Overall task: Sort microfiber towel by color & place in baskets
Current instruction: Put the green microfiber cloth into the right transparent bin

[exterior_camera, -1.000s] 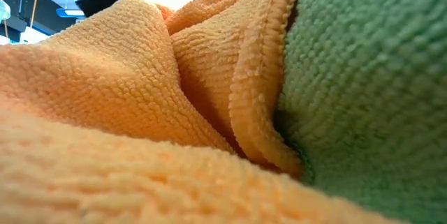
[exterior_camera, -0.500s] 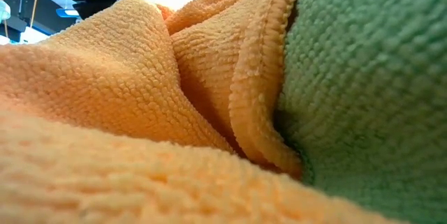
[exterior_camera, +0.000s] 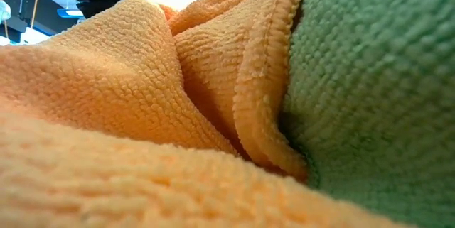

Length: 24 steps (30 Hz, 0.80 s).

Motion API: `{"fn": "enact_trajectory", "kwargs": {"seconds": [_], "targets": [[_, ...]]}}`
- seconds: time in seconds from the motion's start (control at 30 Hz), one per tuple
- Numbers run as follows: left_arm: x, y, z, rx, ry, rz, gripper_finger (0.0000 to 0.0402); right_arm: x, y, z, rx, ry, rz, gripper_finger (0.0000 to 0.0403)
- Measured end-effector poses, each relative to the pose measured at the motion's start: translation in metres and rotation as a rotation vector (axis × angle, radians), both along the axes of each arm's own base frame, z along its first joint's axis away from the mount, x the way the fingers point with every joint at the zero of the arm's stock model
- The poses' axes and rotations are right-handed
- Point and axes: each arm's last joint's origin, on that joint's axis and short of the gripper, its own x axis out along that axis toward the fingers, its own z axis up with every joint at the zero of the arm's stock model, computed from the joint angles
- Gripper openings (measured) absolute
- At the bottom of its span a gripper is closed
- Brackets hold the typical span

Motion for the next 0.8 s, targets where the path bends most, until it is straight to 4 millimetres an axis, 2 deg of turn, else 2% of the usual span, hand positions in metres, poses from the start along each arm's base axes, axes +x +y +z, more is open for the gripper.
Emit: {"fn": "enact_trajectory", "kwargs": {"seconds": [0.17, 0.33, 0.53, 0.8], "targets": [[0.0, -0.001, 0.0, -0.001, -0.002, -0.003, 0.009, -0.007, 0.006, -0.05, -0.076, 0.182, 0.037, 0.0], [0.0, -0.001, 0.0, -0.002, -0.002, -0.003, 0.009, -0.013, 0.018, -0.092, -0.029, 0.241, 0.124, 0.0], [0.0, 0.0, 0.0, -0.007, -0.007, 0.009, 0.009, -0.009, 0.024, -0.128, 0.024, 0.201, 0.174, 0.0], [0.002, 0.0, 0.0, -0.028, -0.03, 0.04, 0.009, -0.007, 0.009, -0.171, -0.025, 0.227, 0.163, 0.0]]}}
